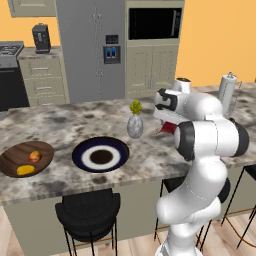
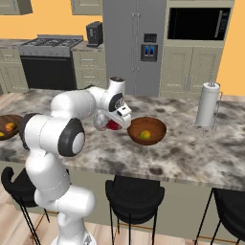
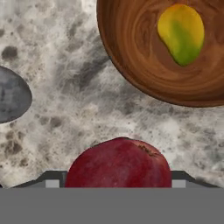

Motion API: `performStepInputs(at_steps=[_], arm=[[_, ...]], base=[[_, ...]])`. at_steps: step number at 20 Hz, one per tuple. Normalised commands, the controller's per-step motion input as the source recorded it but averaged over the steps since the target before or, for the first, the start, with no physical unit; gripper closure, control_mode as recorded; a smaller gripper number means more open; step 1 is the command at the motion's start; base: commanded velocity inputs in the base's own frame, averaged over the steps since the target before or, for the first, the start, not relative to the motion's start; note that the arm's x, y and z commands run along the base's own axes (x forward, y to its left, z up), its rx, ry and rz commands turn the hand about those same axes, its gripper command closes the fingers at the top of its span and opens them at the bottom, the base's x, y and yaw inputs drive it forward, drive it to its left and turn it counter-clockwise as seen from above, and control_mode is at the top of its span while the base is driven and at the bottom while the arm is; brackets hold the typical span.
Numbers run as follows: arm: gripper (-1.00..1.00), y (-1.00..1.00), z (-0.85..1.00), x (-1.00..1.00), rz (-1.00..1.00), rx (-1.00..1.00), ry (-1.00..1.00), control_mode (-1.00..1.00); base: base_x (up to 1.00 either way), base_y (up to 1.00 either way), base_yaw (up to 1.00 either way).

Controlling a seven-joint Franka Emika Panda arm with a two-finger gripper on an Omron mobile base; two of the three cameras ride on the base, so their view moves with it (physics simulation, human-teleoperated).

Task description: Take the fruits from the plate on the dining counter and place two fruits in each bowl.

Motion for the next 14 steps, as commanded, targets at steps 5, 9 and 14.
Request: performStepInputs(at_steps=[5, 9, 14], arm=[[1.0, -0.9, 0.0, 0.04, -0.01, -0.05, -0.01, -1.0], [1.0, -0.73, 0.0, 0.43, -0.02, -0.01, 0.0, -1.0], [1.0, -0.24, -0.31, 0.71, 0.0, 0.0, 0.0, -1.0]], base=[[0.0, 0.0, 0.0], [0.0, 0.0, 0.0], [0.0, 0.0, 0.0]])
